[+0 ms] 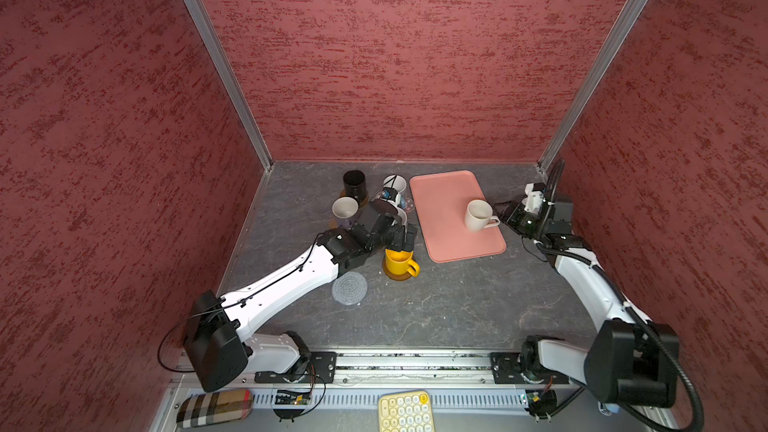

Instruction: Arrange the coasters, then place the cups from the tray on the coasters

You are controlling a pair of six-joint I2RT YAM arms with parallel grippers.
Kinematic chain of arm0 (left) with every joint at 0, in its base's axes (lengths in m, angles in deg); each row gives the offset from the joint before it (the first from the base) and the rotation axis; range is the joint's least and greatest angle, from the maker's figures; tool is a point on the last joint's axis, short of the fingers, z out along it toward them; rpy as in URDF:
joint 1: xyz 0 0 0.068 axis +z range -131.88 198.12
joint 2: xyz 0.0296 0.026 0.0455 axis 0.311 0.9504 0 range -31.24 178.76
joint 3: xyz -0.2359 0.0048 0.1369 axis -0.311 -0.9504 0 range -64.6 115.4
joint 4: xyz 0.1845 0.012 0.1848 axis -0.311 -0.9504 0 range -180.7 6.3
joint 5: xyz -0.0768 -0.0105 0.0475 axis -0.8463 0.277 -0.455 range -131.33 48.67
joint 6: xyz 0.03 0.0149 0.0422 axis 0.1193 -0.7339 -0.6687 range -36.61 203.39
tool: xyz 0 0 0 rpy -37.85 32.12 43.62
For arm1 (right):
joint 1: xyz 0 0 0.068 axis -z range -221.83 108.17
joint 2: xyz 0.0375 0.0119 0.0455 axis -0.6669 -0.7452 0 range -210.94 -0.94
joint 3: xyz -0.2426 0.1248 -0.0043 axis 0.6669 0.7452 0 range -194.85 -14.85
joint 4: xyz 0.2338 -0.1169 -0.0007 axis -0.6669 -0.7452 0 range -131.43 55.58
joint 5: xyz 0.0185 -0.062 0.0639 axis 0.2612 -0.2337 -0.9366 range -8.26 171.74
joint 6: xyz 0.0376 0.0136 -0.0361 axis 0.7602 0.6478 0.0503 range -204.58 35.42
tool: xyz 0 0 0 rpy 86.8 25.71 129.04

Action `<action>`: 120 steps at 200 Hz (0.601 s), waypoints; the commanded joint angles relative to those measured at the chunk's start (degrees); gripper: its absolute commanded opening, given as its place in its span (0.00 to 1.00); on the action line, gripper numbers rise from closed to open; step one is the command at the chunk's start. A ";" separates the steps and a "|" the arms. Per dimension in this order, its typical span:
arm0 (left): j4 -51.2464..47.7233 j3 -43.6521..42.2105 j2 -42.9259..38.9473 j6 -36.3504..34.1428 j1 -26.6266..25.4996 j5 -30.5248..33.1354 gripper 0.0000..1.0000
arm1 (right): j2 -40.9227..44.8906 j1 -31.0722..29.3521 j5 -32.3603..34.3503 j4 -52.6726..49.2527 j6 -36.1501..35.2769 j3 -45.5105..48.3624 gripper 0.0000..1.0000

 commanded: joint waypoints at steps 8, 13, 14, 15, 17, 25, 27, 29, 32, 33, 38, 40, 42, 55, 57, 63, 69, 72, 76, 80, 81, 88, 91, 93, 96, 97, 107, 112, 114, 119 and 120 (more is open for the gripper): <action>1.31 -1.32 -1.98 0.24 0.58 -0.60 1.00 | -5.63 3.02 -3.08 5.88 4.38 -2.04 0.08; 1.31 -1.60 -2.09 0.25 0.62 -0.58 1.00 | -6.31 3.35 -2.75 6.28 4.50 -2.33 0.08; 1.33 -1.66 -2.14 0.29 0.63 -0.60 1.00 | -6.49 3.41 -2.63 6.38 4.53 -2.39 0.08; 1.34 -1.65 -2.16 0.31 0.63 -0.61 1.00 | -6.63 3.49 -2.52 6.43 4.51 -2.51 0.08; 1.39 -1.71 -2.18 0.33 0.63 -0.64 1.00 | -6.84 3.61 -2.29 6.51 4.49 -2.71 0.08; 1.59 -2.04 -2.30 0.42 0.81 -0.86 1.00 | -8.11 3.92 -1.64 6.65 4.33 -3.28 0.07; 1.61 -2.11 -2.28 0.42 0.81 -0.88 1.00 | -8.42 4.05 -1.59 6.65 4.31 -3.43 0.07; 1.68 -2.15 -2.32 0.42 0.85 -0.95 1.00 | -8.78 4.12 -1.53 6.69 4.24 -3.60 0.07; 1.74 -2.21 -2.30 0.47 0.90 -0.97 1.00 | -9.35 4.19 -1.48 6.73 4.15 -3.81 0.07; 1.76 -2.23 -2.29 0.49 0.94 -1.02 1.00 | -9.51 4.27 -1.51 6.73 4.14 -3.88 0.07; 1.80 -2.29 -2.21 0.49 0.90 -1.11 1.00 | -10.35 4.40 -1.48 6.74 3.96 -4.25 0.07; 1.79 -2.35 -2.19 0.51 0.94 -1.14 1.00 | -10.67 4.45 -1.46 6.78 3.91 -4.36 0.07; 1.88 -2.34 -2.14 0.51 0.93 -1.17 1.00 | -10.77 4.49 -1.39 6.81 3.90 -4.47 0.06; 2.05 -2.45 -1.90 0.53 0.89 -1.24 1.00 | -12.91 4.54 -0.80 7.70 3.92 -4.43 0.04; 2.10 -2.43 -1.85 0.52 0.96 -1.24 1.00 | -13.05 4.53 -0.63 7.81 4.01 -4.34 0.04; 2.16 -2.45 -1.75 0.51 0.99 -1.30 0.99 | -13.54 4.61 -0.26 8.17 4.04 -4.09 0.03; 2.28 -2.51 -1.66 0.52 1.06 -1.46 1.00 | -13.91 4.68 0.23 8.53 4.04 -4.04 0.02; 2.33 -2.49 -1.64 0.51 1.07 -1.50 1.00 | -14.15 4.63 0.42 8.58 3.97 -3.99 0.02; 2.40 -2.51 -1.52 0.51 1.07 -1.57 0.99 | -14.47 4.65 0.74 8.69 3.89 -4.01 0.02; 2.45 -2.55 -1.42 0.51 1.09 -1.59 1.00 | -14.83 4.68 0.87 8.75 3.79 -3.96 0.01; 2.47 -2.53 -1.41 0.51 1.12 -1.63 1.00 | -14.93 4.65 0.94 8.80 3.74 -3.95 0.01; 2.67 -2.52 -1.24 0.51 1.07 -1.87 1.00 | -15.58 4.69 1.29 9.00 3.31 -3.98 0.01; 2.68 -2.54 -1.22 0.59 1.10 -1.92 1.00 | -15.94 4.62 1.35 9.11 3.19 -4.09 0.00; 2.67 -2.54 -1.15 0.55 1.14 -1.94 1.00 | -16.09 4.62 1.31 9.11 3.10 -4.12 0.00; 2.69 -2.56 -1.13 0.59 1.11 -2.01 0.99 | -16.47 4.66 1.40 9.11 2.88 -4.17 0.00; 2.68 -2.58 -1.09 0.60 1.09 -1.97 0.99 | -16.54 4.68 1.42 9.07 2.84 -4.19 0.00; 2.68 -2.56 -0.97 0.64 1.09 -2.23 1.00 | -17.39 4.71 1.45 8.94 2.40 -4.51 0.00; 2.55 -2.52 -1.00 0.68 1.13 -2.21 1.00 | -17.79 4.75 1.53 8.99 2.21 -4.54 0.00; 2.51 -2.60 -1.03 0.69 1.08 -2.21 0.99 | -17.83 4.71 1.54 9.06 2.20 -4.54 0.00; 2.49 -2.64 -1.09 0.69 1.15 -2.21 0.99 | -18.02 4.71 1.61 9.14 2.11 -4.52 0.00; 2.45 -2.71 -1.11 0.64 1.11 -2.21 0.99 | -18.06 4.70 1.62 9.17 2.11 -4.45 0.00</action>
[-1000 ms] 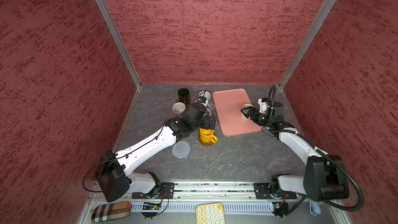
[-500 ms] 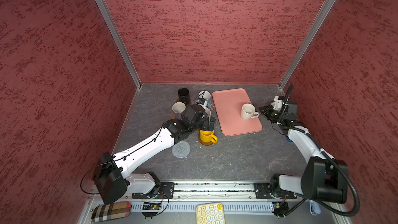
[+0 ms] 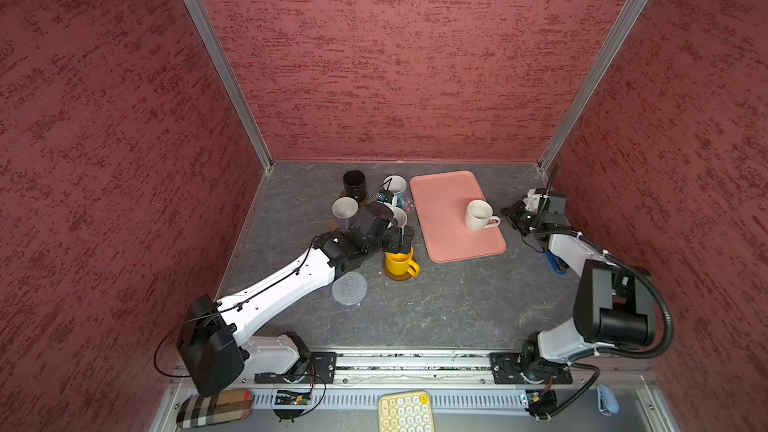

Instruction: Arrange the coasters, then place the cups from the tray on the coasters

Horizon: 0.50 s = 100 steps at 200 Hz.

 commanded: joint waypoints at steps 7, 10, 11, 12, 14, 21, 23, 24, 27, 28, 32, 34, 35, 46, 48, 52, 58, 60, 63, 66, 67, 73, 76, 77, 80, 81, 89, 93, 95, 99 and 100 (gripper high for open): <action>1.10 -0.75 -0.19 0.34 0.24 -0.77 1.00 | -1.35 0.43 1.42 2.42 -1.04 -1.44 0.00; 1.09 -0.86 -0.25 0.36 0.28 -0.68 1.00 | -1.54 0.41 1.35 2.51 -1.04 -1.35 0.00; 1.14 -0.89 -0.28 0.37 0.26 -0.68 1.00 | -1.53 0.40 1.34 2.52 -1.04 -1.32 0.00; 1.11 -0.86 -0.33 0.38 0.25 -0.67 1.00 | -1.56 0.40 1.30 2.57 -1.04 -1.30 0.00; 1.03 -0.93 -0.38 0.40 0.24 -0.67 1.00 | -1.59 0.42 1.22 2.65 -1.04 -1.25 0.00; 1.05 -1.01 -0.63 0.38 0.31 -0.59 1.00 | -1.85 0.42 1.04 2.88 -1.04 -1.09 0.00; 1.01 -1.05 -0.65 0.38 0.26 -0.59 1.00 | -1.88 0.40 1.07 2.93 -1.04 -1.06 0.00; 1.01 -1.08 -0.65 0.38 0.25 -0.59 1.00 | -1.92 0.40 1.12 2.91 -1.04 -1.04 0.00; 1.08 -1.09 -0.74 0.38 0.24 -0.54 1.00 | -1.96 0.43 1.16 3.00 -1.04 -0.97 0.00; 1.09 -1.10 -0.74 0.38 0.24 -0.52 1.00 | -2.00 0.41 1.16 3.03 -1.04 -0.91 0.00; 1.01 -1.14 -0.84 0.38 0.25 -0.51 1.00 | -2.04 0.44 1.25 3.20 -1.04 -0.79 0.00; 0.96 -1.11 -0.83 0.40 0.24 -0.50 1.00 | -2.09 0.41 1.25 3.27 -1.04 -0.64 0.00; 0.94 -1.10 -0.83 0.39 0.24 -0.50 1.00 | -2.15 0.40 1.25 3.34 -1.04 -0.52 0.00; 0.90 -1.11 -0.92 0.47 0.26 -0.50 1.00 | -2.28 0.43 1.25 3.80 -1.04 0.13 0.00; 0.85 -1.10 -0.92 0.45 0.29 -0.50 1.00 | -2.26 0.41 1.19 3.84 -1.04 0.17 0.00; 0.83 -1.10 -0.92 0.51 0.25 -0.50 1.00 | -2.26 0.42 1.14 3.99 -1.04 0.47 0.00; 0.77 -1.10 -0.92 0.56 0.31 -0.50 1.00 | -2.21 0.40 1.04 4.16 -1.02 0.82 0.00; 0.79 -1.10 -0.92 0.58 0.30 -0.56 1.00 | -2.17 0.42 1.00 4.19 -0.99 0.87 0.00; 0.72 -1.10 -0.92 0.61 0.28 -0.51 0.99 | -2.16 0.36 0.90 4.27 -1.03 1.00 0.00; 0.66 -1.10 -0.92 0.64 0.26 -0.50 1.00 | -2.21 0.33 0.83 4.29 -1.06 1.16 0.00; 0.66 -1.10 -0.92 0.64 0.25 -0.50 1.00 | -2.21 0.33 0.83 4.29 -1.06 1.16 0.00; 0.57 -1.10 -1.00 0.66 0.21 -0.50 1.00 | -2.10 0.34 0.67 4.29 -1.04 1.37 0.00; 0.50 -1.10 -1.00 0.72 0.16 -0.48 0.99 | -2.06 0.32 0.64 4.29 -1.04 1.44 0.00; 0.53 -1.10 -1.00 0.73 0.15 -0.49 0.99 | -2.00 0.29 0.57 4.29 -1.04 1.50 0.00; 0.48 -1.15 -1.08 0.73 0.15 -0.50 0.99 | -2.04 0.23 0.49 4.29 -1.04 1.52 0.00; 0.43 -1.17 -1.09 0.78 0.19 -0.45 0.99 | -2.04 0.23 0.49 4.29 -1.04 1.52 0.00; 0.28 -1.19 -1.18 0.73 0.15 -0.31 1.00 | -1.73 0.05 0.36 4.39 -0.98 1.80 0.00; 0.17 -1.21 -1.27 0.78 0.14 -0.25 0.99 | -1.69 -0.05 0.25 4.46 -0.83 2.00 0.00; 0.14 -1.19 -1.34 0.77 0.08 -0.24 0.99 | -1.63 -0.09 0.23 4.57 -0.77 2.13 0.00; 0.05 -1.30 -1.43 0.78 0.08 -0.24 1.00 | -1.52 -0.18 0.20 4.83 -0.57 2.34 0.00; 0.04 -1.33 -1.44 0.76 0.07 -0.19 1.00 | -1.47 -0.20 0.15 4.87 -0.54 2.41 0.00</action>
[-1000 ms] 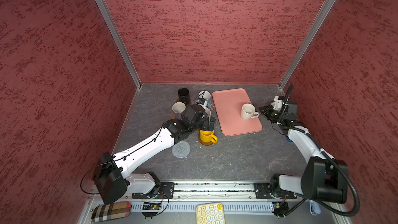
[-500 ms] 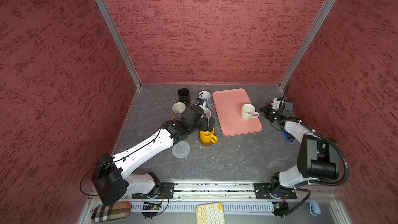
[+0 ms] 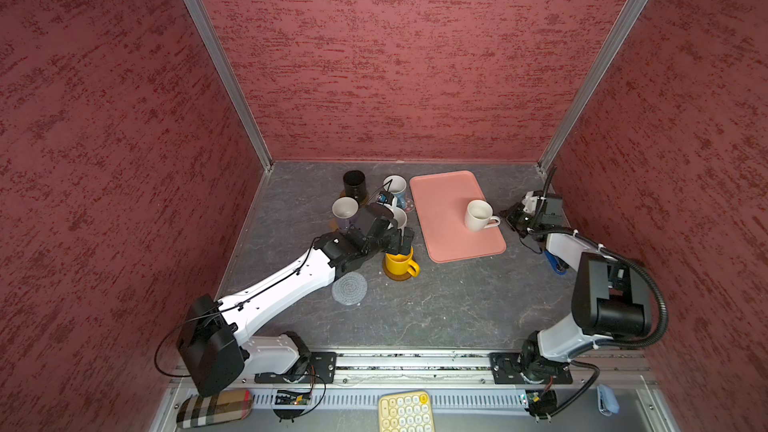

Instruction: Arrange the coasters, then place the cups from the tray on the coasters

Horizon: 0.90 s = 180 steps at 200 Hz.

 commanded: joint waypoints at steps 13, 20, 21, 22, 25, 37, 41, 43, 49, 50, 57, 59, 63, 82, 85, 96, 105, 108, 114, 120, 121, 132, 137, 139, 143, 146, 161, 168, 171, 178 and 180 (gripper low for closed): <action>-0.12 -0.84 -1.83 0.66 0.06 -0.04 1.00 | 0.72 -0.64 -0.78 3.37 0.52 2.26 0.00; -0.20 -1.04 -2.01 0.71 0.09 0.19 1.00 | 0.85 -0.79 -1.09 3.77 0.88 2.63 0.00; -0.20 -1.01 -2.07 0.71 0.08 0.20 1.00 | 0.83 -0.86 -1.07 3.78 0.88 2.65 0.00; -0.21 -0.99 -2.10 0.71 0.07 0.20 1.00 | 0.86 -0.90 -1.06 3.79 0.89 2.62 0.00; -0.23 -1.10 -2.20 0.71 0.06 0.25 1.00 | 0.89 -1.05 -1.13 3.87 0.89 2.73 0.00; -0.45 -1.16 -2.47 0.71 0.06 0.50 1.00 | 0.98 -1.51 -1.14 3.97 0.89 3.09 0.00; -0.52 -1.15 -2.56 0.69 0.07 0.47 1.00 | 0.98 -1.61 -1.15 3.97 0.89 3.23 0.00; -0.61 -1.14 -2.56 0.71 0.04 0.51 1.00 | 1.02 -1.66 -1.17 3.93 0.85 3.32 0.00; -0.64 -1.14 -2.69 0.71 0.11 0.55 1.00 | 1.07 -1.93 -1.22 3.97 0.87 3.51 0.00; -0.69 -1.14 -2.67 0.71 0.08 0.60 1.00 | 1.11 -1.92 -1.23 3.97 0.88 3.57 0.00; -0.82 -1.12 -2.73 0.71 0.00 0.69 1.00 | 1.31 -2.23 -1.32 4.23 0.93 3.93 0.00; -0.84 -1.13 -2.74 0.71 0.05 0.72 1.00 | 1.35 -2.34 -1.36 4.28 1.01 4.04 0.00; -0.91 -1.08 -2.74 0.71 0.06 0.73 1.00 | 1.50 -2.51 -1.42 4.39 1.08 4.38 0.00; -0.91 -1.05 -2.72 0.67 0.08 0.83 1.00 | 2.23 -3.93 -1.63 5.15 1.45 5.90 0.00; -0.91 -0.99 -2.67 0.64 0.06 0.83 1.00 | 2.37 -4.11 -1.66 5.32 1.54 6.09 0.00; -0.90 -0.89 -2.40 0.62 0.11 0.86 1.00 | 2.95 -4.77 -1.91 6.03 1.98 7.10 0.00; -0.87 -0.82 -2.06 0.62 0.02 0.84 1.00 | 3.34 -5.22 -2.11 6.46 2.31 7.77 0.00; -0.96 -0.80 -1.97 0.62 0.01 0.83 1.00 | 3.54 -5.42 -2.15 6.52 2.40 7.91 0.00; -0.93 -0.78 -1.78 0.62 0.02 0.73 0.99 | 3.68 -5.70 -2.19 6.68 2.61 8.10 0.00; -0.99 -0.63 -1.64 0.67 -0.04 0.65 1.00 | 3.79 -6.14 -2.36 6.99 2.88 8.34 0.00; -0.99 -0.67 -1.62 0.65 -0.03 0.60 1.00 | 3.83 -6.22 -2.45 7.06 2.89 8.40 0.00; -0.91 -0.70 -1.51 0.62 -0.16 0.64 1.00 | 4.03 -7.24 -2.81 7.23 3.22 8.62 0.00; -0.82 -0.64 -1.52 0.70 -0.16 0.62 1.00 | 4.14 -7.71 -2.70 7.29 3.33 8.66 0.00; -0.82 -0.67 -1.51 0.69 -0.17 0.68 1.00 | 4.25 -7.95 -2.67 7.35 3.43 8.76 0.00; -0.82 -0.55 -1.44 0.70 -0.20 0.73 1.00 | 4.39 -8.31 -2.51 7.48 3.59 8.93 0.00; -0.81 -0.55 -1.42 0.71 -0.20 0.73 1.00 | 4.55 -8.60 -2.35 7.69 3.73 8.99 0.00; -0.93 -0.43 -1.33 0.70 -0.29 0.80 1.00 | 4.88 -9.95 -2.42 8.69 4.62 9.49 0.00; -1.17 -0.24 -1.32 0.71 -0.33 0.90 1.00 | 4.89 -10.45 -2.54 8.81 4.76 9.50 0.00; -1.29 -0.24 -1.33 0.70 -0.35 0.93 1.00 | 4.92 -10.63 -2.54 8.85 4.80 9.43 0.00; -1.33 -0.18 -1.33 0.71 -0.37 1.08 1.00 | 4.94 -10.84 -2.31 8.89 4.82 9.36 0.00; -1.34 -0.22 -1.33 0.71 -0.37 1.08 1.00 | 5.05 -10.95 -2.27 8.85 4.91 9.42 0.00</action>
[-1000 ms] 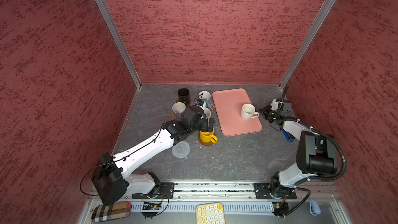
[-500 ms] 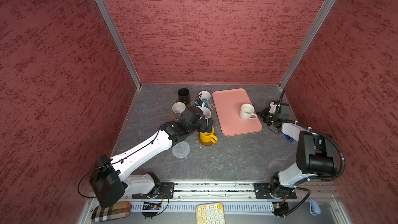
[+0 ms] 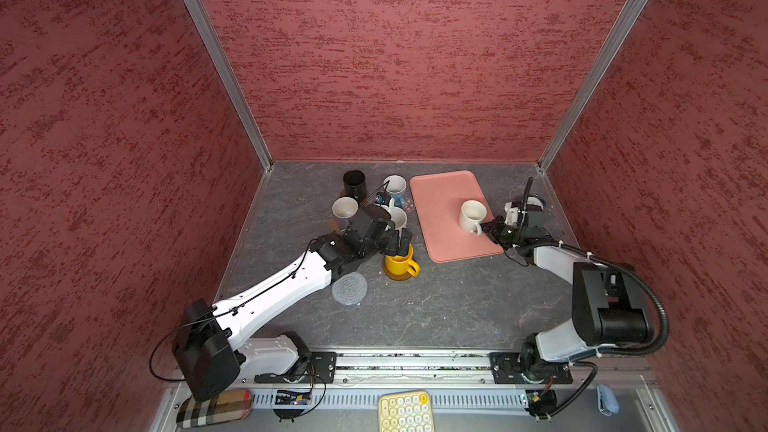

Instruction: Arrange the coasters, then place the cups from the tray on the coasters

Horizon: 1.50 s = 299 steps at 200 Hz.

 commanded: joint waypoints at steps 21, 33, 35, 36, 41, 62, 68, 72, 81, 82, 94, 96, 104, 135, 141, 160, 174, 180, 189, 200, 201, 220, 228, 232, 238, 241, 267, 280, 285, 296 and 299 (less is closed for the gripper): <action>-0.39 0.37 0.34 0.06 -0.30 0.69 1.00 | 1.96 -1.39 -0.47 3.45 1.61 0.94 0.00; -0.54 0.56 0.65 -0.16 -0.40 0.50 1.00 | 2.41 -1.36 -0.48 3.52 1.74 1.52 0.00; -0.61 0.67 0.69 -0.20 -0.40 0.49 1.00 | 2.59 -1.37 -0.47 3.60 1.78 1.58 0.00; -0.65 0.71 0.74 -0.20 -0.44 0.49 1.00 | 2.65 -1.37 -0.47 3.62 1.78 1.63 0.00; -0.88 0.93 0.99 -0.27 -0.49 0.41 0.99 | 2.83 -1.30 -0.51 3.70 1.79 2.01 0.00; -2.45 2.96 2.53 -0.56 -1.07 0.48 1.00 | 3.77 -1.04 -0.34 4.15 1.88 3.39 0.00; -2.82 3.49 2.94 -0.60 -1.32 0.70 1.00 | 5.26 -0.86 -0.38 4.20 1.89 3.79 0.00; -2.96 3.87 3.19 -0.73 -1.49 0.87 1.00 | 5.78 -0.75 -0.44 4.24 1.91 4.04 0.00; -3.17 4.42 3.57 -0.79 -1.87 1.07 0.99 | 6.68 -0.24 -0.51 4.16 1.92 4.57 0.00; -3.21 4.48 3.68 -0.81 -1.93 1.05 1.00 | 6.76 -0.23 -0.53 4.16 1.90 4.67 0.00; -3.11 5.19 4.40 -0.73 -2.31 1.21 1.00 | 8.06 0.51 -0.77 3.81 1.75 5.28 0.03; -3.08 5.28 4.57 -0.73 -2.37 1.22 1.00 | 8.27 0.71 -0.87 3.81 1.71 5.44 0.03; -3.10 5.92 5.20 -0.74 -2.56 1.17 1.00 | 9.14 1.27 -1.12 3.81 1.73 5.96 0.07; -2.95 9.13 9.39 -0.52 -3.79 1.46 1.00 | 12.80 4.16 -2.26 3.73 2.05 7.94 0.30; -2.91 9.93 10.33 -0.41 -4.00 1.33 1.00 | 13.44 4.69 -2.47 3.78 2.14 8.22 0.34; -2.80 12.73 14.06 -0.14 -4.85 1.06 1.00 | 15.35 6.63 -3.36 4.33 2.70 9.37 0.44; -3.16 15.26 17.16 -0.03 -5.57 1.11 1.00 | 16.64 7.75 -3.55 5.78 3.76 10.74 0.50; -3.48 16.61 18.57 -0.05 -5.90 1.19 1.00 | 17.21 8.03 -3.54 6.59 4.29 11.51 0.52; -3.84 18.40 20.59 -0.03 -6.34 1.36 1.00 | 17.93 8.33 -3.31 7.73 4.97 12.59 0.56; -4.20 20.45 23.04 0.04 -6.70 1.41 1.00 | 18.88 8.59 -2.58 9.51 6.07 14.10 0.61; -4.25 20.67 23.25 0.05 -6.72 1.43 1.00 | 18.97 8.62 -2.49 9.69 6.17 14.22 0.61; -4.93 24.14 27.10 0.48 -7.19 1.41 1.00 | 20.64 8.80 -0.96 12.90 8.40 16.89 0.68; -5.16 25.59 28.64 0.65 -7.34 1.48 1.00 | 21.58 8.87 0.00 13.90 9.27 17.86 0.70; -5.18 26.35 29.35 0.79 -7.39 1.46 0.99 | 22.02 8.86 0.49 14.41 9.70 18.34 0.72; -5.34 27.39 30.36 0.93 -7.48 1.38 0.99 | 22.74 8.87 1.42 14.86 10.26 19.00 0.73; -5.47 27.92 31.04 1.00 -7.55 1.33 0.99 | 23.17 8.88 2.00 14.93 10.45 19.26 0.74; -6.56 32.91 35.93 1.59 -8.04 0.79 0.96 | 26.87 8.84 7.34 14.45 11.90 21.64 0.77; -7.26 35.46 38.23 1.85 -8.54 0.58 0.96 | 28.78 8.83 11.36 12.40 13.10 22.41 0.78; -7.65 36.60 39.22 1.98 -8.72 0.56 0.96 | 29.41 8.82 12.89 11.13 13.49 22.43 0.78; -8.25 38.99 41.26 2.17 -9.39 0.71 0.96 | 30.85 8.80 16.35 8.57 14.50 22.52 0.78; -8.46 39.66 41.89 2.24 -9.55 0.82 0.96 | 31.22 8.80 17.31 7.96 14.88 22.52 0.78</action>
